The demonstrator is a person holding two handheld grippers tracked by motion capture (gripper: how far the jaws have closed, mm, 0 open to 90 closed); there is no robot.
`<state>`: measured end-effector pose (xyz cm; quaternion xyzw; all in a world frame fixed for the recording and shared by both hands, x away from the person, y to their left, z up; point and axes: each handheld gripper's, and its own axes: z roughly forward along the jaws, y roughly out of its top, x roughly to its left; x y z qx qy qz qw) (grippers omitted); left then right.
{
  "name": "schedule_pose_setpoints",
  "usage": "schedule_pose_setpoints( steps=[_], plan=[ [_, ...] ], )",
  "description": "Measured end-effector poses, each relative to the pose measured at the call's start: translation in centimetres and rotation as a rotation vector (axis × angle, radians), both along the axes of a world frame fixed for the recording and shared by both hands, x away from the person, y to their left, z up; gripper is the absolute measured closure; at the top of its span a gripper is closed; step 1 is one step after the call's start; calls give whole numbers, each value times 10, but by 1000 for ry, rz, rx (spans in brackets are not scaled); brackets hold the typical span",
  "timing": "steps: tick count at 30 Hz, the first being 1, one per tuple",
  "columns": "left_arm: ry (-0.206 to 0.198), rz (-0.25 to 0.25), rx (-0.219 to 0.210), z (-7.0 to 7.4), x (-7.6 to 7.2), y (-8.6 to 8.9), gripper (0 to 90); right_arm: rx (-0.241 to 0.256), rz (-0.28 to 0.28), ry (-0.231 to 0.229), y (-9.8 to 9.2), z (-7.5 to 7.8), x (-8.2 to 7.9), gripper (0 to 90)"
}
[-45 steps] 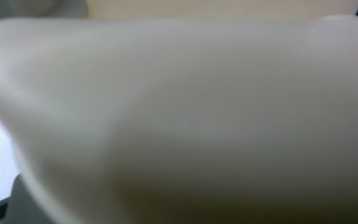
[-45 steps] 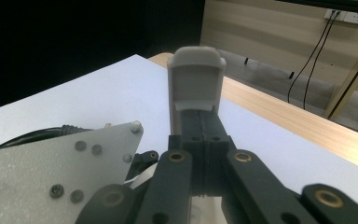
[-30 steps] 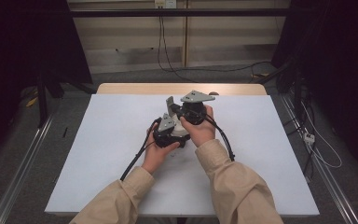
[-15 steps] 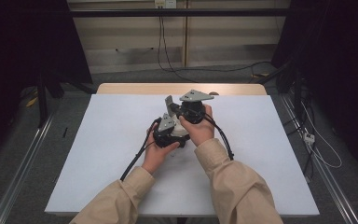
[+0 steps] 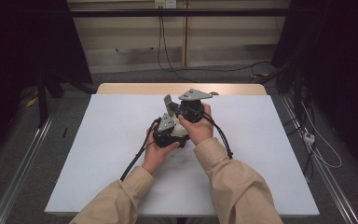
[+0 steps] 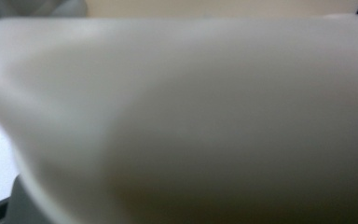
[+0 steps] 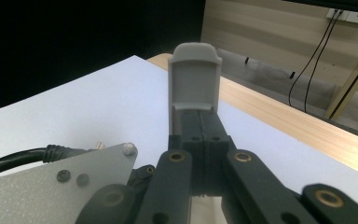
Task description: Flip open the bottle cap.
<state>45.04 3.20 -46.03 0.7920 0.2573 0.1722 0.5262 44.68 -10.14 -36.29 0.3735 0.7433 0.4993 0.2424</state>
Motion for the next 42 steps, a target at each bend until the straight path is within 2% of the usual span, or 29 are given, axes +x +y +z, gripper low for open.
schedule_pose_setpoints(
  steps=[17,18,31,42],
  plan=[
    [-8,-5,7,0,1,1,186,0,5,0,1,-1,4,900],
    [1,2,-2,0,0,0,186,0,4,-1,1,-1,5,900],
    [0,3,0,0,0,0,186,5,3,3,2,-2,7,900],
    [1,5,-1,0,0,0,186,-7,9,3,4,-3,10,900]
  ],
)
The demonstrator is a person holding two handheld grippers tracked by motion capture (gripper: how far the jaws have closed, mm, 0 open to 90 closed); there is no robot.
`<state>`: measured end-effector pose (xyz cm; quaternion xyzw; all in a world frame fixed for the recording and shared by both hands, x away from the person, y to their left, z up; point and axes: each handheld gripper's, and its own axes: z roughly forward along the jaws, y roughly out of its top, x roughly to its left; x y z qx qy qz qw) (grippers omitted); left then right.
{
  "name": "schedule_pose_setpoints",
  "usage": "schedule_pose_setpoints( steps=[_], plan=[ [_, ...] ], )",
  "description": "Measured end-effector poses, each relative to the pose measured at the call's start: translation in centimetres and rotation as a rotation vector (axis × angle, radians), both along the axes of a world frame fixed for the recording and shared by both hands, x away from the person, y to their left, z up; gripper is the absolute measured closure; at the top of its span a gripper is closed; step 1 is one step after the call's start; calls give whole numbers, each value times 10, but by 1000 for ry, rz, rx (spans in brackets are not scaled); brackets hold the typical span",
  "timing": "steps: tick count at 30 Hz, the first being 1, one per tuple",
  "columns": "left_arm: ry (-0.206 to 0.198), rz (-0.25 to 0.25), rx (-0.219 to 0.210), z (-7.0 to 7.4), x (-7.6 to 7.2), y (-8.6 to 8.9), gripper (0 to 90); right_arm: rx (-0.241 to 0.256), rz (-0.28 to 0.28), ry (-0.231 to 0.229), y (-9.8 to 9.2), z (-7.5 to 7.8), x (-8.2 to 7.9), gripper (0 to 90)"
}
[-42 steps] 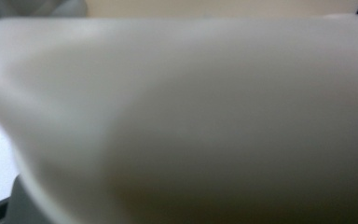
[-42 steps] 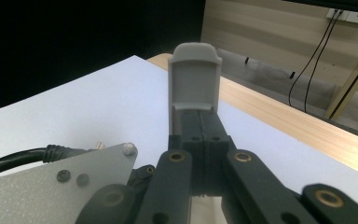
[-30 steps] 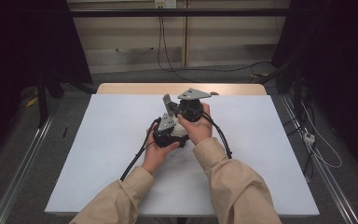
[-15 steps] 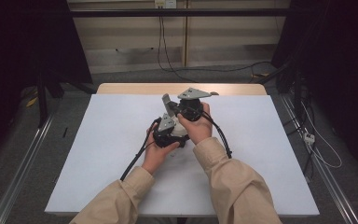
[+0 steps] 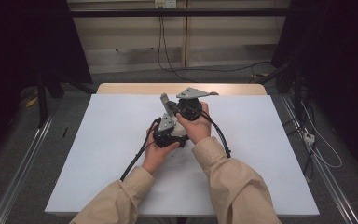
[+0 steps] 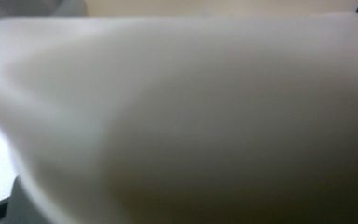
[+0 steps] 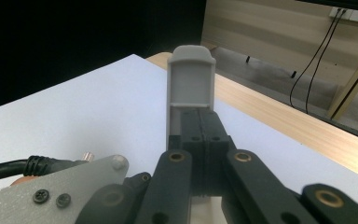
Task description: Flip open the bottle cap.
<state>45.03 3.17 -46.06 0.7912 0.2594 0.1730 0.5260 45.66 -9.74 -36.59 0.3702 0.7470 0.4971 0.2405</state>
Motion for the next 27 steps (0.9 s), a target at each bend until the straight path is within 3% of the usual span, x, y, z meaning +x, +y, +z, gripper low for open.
schedule_pose_setpoints(
  steps=[27],
  plan=[
    [-11,-18,11,0,1,0,186,6,9,15,6,-6,7,900]
  ],
)
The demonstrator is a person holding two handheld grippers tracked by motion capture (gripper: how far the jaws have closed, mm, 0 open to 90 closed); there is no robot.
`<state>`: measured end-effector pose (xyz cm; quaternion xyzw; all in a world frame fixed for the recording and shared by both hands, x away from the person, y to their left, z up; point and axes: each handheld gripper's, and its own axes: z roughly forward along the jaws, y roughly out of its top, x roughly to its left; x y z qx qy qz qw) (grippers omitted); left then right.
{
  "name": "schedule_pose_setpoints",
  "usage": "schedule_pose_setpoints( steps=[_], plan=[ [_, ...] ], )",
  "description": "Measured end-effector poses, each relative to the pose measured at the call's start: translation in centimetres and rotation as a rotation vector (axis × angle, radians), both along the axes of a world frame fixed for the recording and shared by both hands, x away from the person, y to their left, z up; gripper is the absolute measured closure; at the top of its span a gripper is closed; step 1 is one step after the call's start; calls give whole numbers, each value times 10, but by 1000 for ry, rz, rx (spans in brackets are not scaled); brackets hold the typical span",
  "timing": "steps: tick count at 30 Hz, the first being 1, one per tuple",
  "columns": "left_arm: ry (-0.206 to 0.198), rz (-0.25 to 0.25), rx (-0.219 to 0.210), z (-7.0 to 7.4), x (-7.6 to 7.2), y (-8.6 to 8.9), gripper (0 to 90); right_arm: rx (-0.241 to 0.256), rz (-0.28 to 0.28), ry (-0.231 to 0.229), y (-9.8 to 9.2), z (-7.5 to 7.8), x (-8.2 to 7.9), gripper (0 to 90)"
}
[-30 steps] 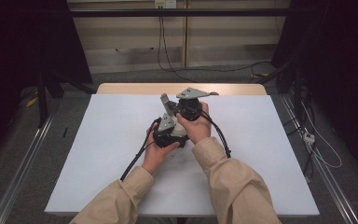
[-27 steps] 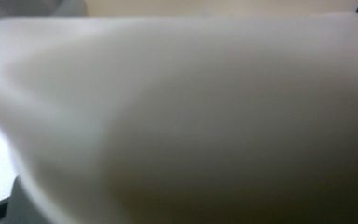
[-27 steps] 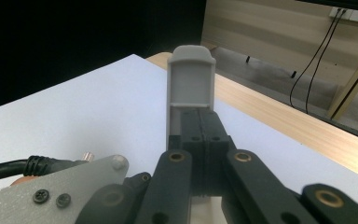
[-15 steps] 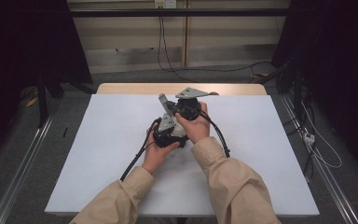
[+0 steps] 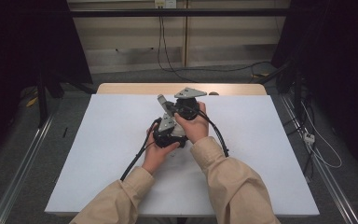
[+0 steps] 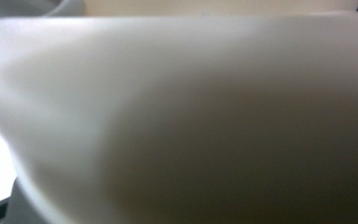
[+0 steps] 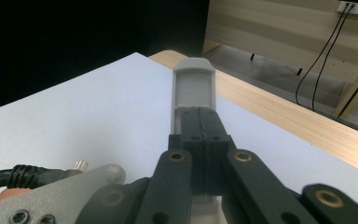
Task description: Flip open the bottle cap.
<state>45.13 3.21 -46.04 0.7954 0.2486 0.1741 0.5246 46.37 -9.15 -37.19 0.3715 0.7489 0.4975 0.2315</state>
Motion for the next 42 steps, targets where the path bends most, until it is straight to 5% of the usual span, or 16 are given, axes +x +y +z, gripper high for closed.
schedule_pose_setpoints(
  steps=[42],
  plan=[
    [0,-5,1,0,0,0,153,-23,8,25,2,-5,5,893]
  ],
)
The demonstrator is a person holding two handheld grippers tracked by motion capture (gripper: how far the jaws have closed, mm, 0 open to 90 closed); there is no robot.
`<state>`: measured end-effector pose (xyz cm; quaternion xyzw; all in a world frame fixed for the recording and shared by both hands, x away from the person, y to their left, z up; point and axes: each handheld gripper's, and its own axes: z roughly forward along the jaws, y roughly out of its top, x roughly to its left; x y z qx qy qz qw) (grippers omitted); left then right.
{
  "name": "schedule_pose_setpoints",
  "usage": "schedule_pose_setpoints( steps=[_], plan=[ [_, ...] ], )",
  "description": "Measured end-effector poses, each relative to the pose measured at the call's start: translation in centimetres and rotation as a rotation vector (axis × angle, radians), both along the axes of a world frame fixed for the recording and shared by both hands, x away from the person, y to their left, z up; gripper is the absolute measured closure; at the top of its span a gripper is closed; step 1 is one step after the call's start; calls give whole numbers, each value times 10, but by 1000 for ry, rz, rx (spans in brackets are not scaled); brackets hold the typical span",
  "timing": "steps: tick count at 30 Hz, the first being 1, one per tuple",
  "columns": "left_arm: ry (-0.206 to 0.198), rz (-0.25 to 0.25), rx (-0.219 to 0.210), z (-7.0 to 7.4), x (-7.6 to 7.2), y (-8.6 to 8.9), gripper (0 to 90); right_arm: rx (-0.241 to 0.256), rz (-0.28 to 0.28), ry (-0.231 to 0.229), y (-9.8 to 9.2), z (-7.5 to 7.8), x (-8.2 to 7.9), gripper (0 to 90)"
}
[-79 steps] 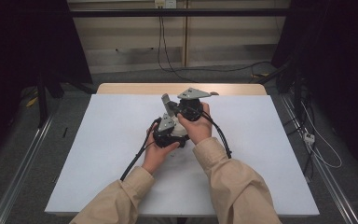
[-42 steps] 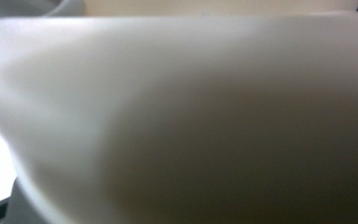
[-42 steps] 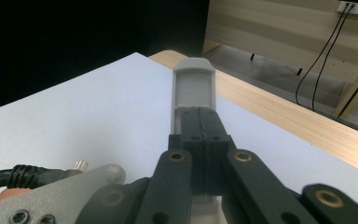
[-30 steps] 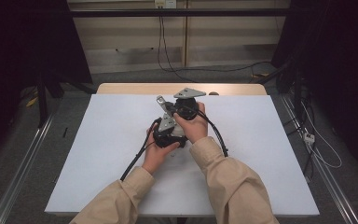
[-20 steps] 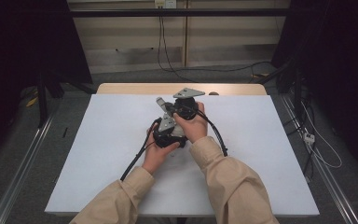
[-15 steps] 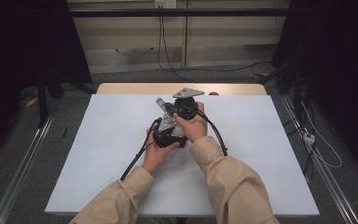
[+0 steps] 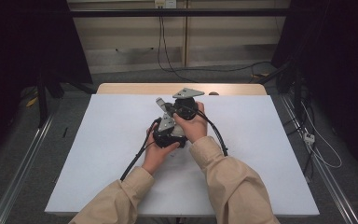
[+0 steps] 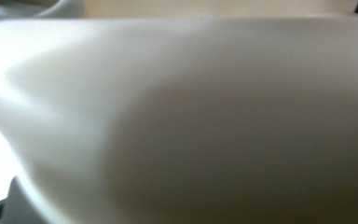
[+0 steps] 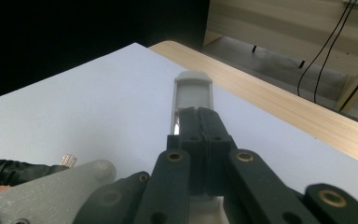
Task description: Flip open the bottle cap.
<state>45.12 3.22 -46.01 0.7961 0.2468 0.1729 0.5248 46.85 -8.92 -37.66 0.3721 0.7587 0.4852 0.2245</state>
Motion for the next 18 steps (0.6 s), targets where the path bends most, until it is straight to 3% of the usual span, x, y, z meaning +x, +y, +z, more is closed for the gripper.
schedule_pose_setpoints(
  steps=[2,4,5,10,13,15,18],
  plan=[
    [9,28,-6,0,-1,0,127,-6,1,-5,-1,1,0,874],
    [6,9,0,0,1,2,109,-12,1,-6,-3,2,-1,865],
    [17,29,0,1,0,2,103,-10,3,-9,-4,2,-1,857],
    [21,4,0,6,-1,5,92,-20,-3,-41,-8,5,-5,761],
    [39,-13,16,10,-4,8,80,-3,7,-36,-12,7,-9,654],
    [37,-8,9,12,-6,11,79,9,18,-40,-14,8,-12,596],
    [49,-7,-17,15,-10,17,79,30,22,-37,-19,12,-19,434]
  ],
)
